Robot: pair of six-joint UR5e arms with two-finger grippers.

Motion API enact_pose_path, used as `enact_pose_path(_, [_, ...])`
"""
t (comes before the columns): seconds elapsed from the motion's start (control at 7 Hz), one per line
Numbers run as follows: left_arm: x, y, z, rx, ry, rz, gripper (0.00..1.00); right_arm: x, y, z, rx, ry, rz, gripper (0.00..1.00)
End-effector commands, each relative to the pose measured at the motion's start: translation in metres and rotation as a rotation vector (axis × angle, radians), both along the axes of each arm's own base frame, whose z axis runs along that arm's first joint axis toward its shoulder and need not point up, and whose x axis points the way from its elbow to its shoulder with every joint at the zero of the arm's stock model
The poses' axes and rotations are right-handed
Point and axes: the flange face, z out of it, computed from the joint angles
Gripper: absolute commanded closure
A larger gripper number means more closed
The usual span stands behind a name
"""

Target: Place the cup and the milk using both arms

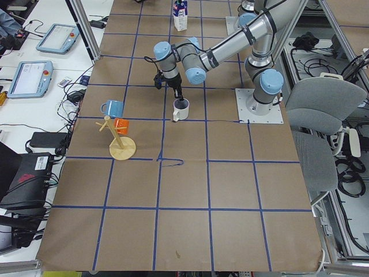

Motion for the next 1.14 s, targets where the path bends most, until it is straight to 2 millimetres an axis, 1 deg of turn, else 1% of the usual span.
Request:
enact_pose_path(0.0, [-0.002, -0.013, 0.02, -0.072, -0.023, 0.05, 1.0, -0.002, 0.009, -0.02, 0.037, -0.009, 0.006, 0.0])
enact_pose_path(0.14, [-0.012, -0.021, 0.026, -0.096, -0.017, 0.123, 1.0, -0.003, 0.009, -0.021, 0.04, -0.01, 0.01, 0.0])
enact_pose_path(0.29, [-0.027, -0.027, 0.036, -0.124, -0.012, 0.151, 1.0, -0.003, 0.01, -0.021, 0.043, -0.011, 0.01, 0.0])
enact_pose_path(0.43, [-0.047, -0.034, 0.048, -0.157, -0.005, 0.246, 1.0, -0.004, 0.009, -0.021, 0.037, -0.011, 0.01, 0.0])
enact_pose_path(0.57, [-0.077, -0.042, 0.058, -0.177, 0.039, 0.387, 1.0, -0.004, 0.008, -0.02, 0.031, -0.016, 0.01, 0.08])
enact_pose_path(0.71, [-0.115, -0.048, 0.062, -0.187, 0.068, 0.494, 1.0, -0.004, 0.008, -0.022, 0.035, -0.018, 0.007, 0.1])
enact_pose_path(0.86, [-0.158, -0.06, 0.074, -0.201, 0.137, 0.595, 1.0, -0.005, 0.006, -0.026, 0.042, -0.017, 0.007, 0.11])
enact_pose_path(1.0, [-0.203, -0.077, 0.086, -0.213, 0.145, 0.684, 1.0, -0.007, 0.005, -0.03, 0.051, -0.016, 0.006, 0.1])
